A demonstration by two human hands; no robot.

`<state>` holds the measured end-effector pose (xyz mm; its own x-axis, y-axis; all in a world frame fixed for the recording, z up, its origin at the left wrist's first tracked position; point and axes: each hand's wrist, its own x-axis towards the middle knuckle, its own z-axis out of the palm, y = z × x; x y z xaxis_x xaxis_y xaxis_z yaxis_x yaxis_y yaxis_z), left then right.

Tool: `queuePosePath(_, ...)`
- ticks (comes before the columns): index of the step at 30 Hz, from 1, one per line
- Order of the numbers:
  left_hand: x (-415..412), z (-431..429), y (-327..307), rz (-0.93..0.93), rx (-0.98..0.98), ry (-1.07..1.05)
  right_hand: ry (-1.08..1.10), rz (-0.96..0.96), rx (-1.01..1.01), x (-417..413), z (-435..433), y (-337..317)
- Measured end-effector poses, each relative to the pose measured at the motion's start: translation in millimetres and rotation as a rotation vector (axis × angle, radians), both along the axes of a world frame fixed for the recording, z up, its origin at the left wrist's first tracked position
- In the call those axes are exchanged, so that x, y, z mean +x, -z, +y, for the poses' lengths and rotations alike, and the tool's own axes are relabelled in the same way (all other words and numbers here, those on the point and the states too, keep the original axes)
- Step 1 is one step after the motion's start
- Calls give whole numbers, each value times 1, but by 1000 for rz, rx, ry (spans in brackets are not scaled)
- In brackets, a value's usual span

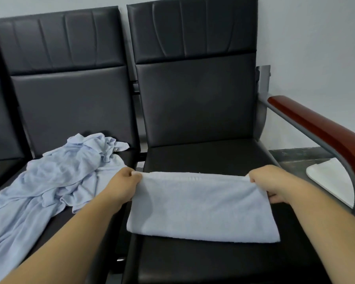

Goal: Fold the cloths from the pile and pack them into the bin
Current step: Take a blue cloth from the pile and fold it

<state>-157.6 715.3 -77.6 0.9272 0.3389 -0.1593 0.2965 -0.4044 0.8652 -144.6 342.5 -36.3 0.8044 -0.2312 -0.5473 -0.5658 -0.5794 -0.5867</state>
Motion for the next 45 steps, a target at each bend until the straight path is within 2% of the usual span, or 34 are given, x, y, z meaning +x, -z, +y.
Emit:
queuePosePath(2,8,-5,4,-52,113,4,63,-35,-13,8,-5,4)
queuePosePath(5,25,-13,13,-97,176,13,75,-41,-98,22,-11,13)
queuePosePath(14,59,-28,38,-128,245,-43,-159,-189,-445,40,-19,53)
queuePosePath(20,59,-34,50,-101,358,-53,-146,-264,-547,34,-17,68)
queuePosePath(25,45,-41,45,-90,341,6,-111,-223,-512,15,-12,48)
queuePosePath(29,23,-59,33,-112,576,146,-159,-231,-558,-4,0,35)
queuePosePath(31,6,-79,22,-140,608,289,-244,-321,-632,-13,9,30)
queuePosePath(33,-15,-100,13,-111,532,437,-384,-375,-607,-20,18,28)
queuePosePath(35,-38,-117,9,-72,542,599,-542,-315,-537,-28,26,31)
queuePosePath(37,-54,-126,12,-59,697,722,-656,-226,-557,-37,33,33)
queuePosePath(40,-56,-122,20,-52,936,716,-722,-205,-576,-49,43,31)
queuePosePath(45,-40,-94,24,101,1047,582,-856,-201,-349,-69,65,26)
